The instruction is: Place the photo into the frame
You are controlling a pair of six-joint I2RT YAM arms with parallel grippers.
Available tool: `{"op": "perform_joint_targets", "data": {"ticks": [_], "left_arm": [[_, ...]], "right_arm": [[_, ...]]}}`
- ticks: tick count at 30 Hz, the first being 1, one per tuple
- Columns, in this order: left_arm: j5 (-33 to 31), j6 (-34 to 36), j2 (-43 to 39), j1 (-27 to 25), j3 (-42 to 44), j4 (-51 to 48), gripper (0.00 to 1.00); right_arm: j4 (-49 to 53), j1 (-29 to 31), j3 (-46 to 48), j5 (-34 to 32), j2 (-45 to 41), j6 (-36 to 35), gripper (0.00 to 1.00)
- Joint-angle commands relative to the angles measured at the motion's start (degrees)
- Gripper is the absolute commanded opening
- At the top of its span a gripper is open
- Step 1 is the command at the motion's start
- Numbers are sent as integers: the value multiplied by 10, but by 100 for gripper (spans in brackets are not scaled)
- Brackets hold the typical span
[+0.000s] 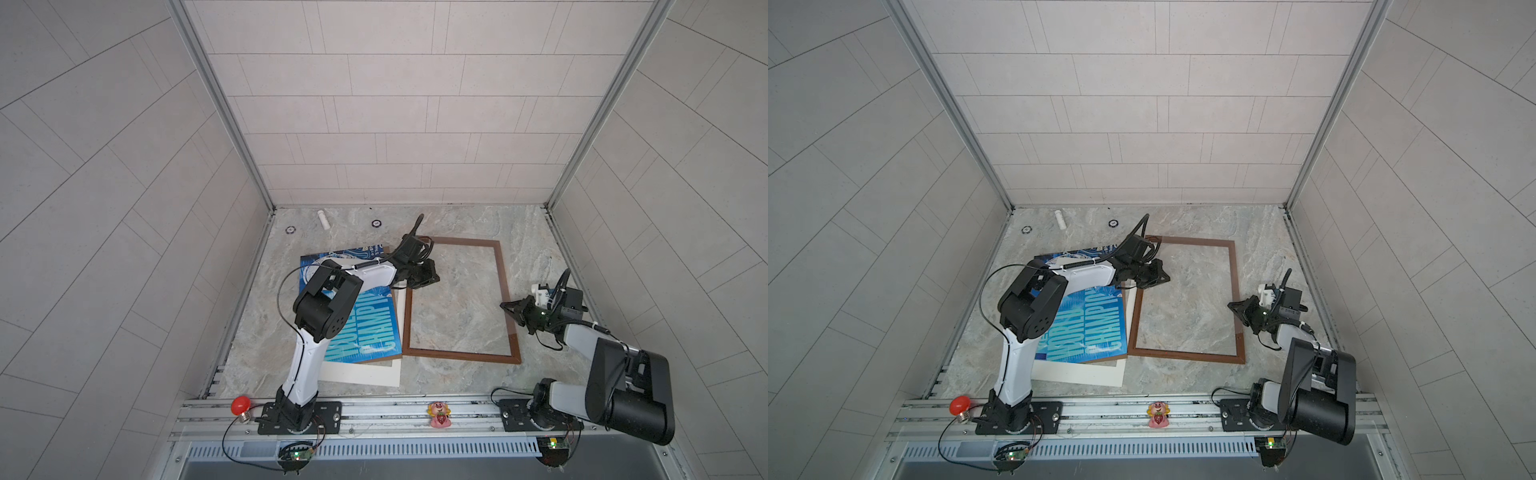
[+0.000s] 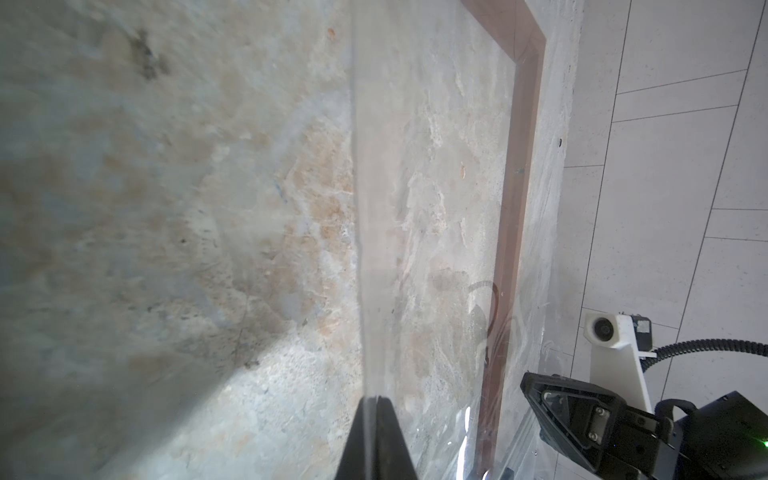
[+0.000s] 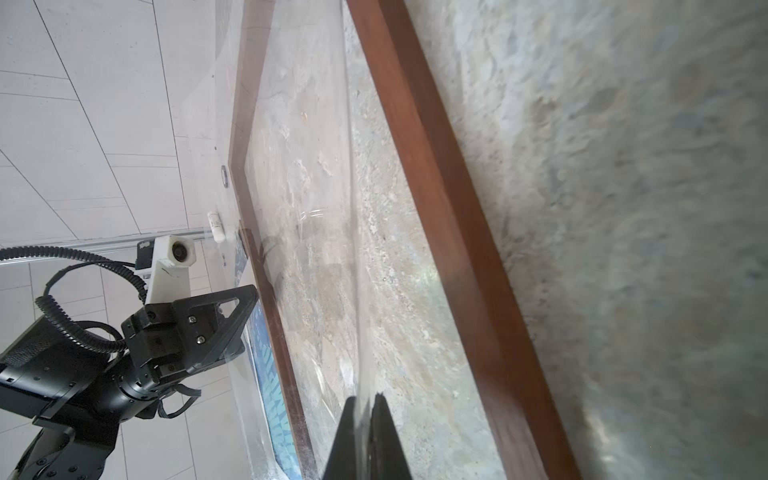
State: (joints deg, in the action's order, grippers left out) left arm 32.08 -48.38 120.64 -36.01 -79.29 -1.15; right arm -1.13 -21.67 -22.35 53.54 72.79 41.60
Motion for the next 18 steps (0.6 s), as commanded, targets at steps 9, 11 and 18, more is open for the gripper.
{"op": "perform_joint_targets", "data": {"ticks": [9, 11, 18], "left_arm": [[16, 20, -47, 23, 51, -16, 0], [21, 28, -44, 24, 51, -15, 0], [18, 41, -42, 27, 59, -18, 0]], "right_arm": [[90, 15, -36, 24, 13, -14, 0], [105, 25, -41, 17, 21, -25, 0], [120, 35, -36, 8, 16, -30, 0]]}}
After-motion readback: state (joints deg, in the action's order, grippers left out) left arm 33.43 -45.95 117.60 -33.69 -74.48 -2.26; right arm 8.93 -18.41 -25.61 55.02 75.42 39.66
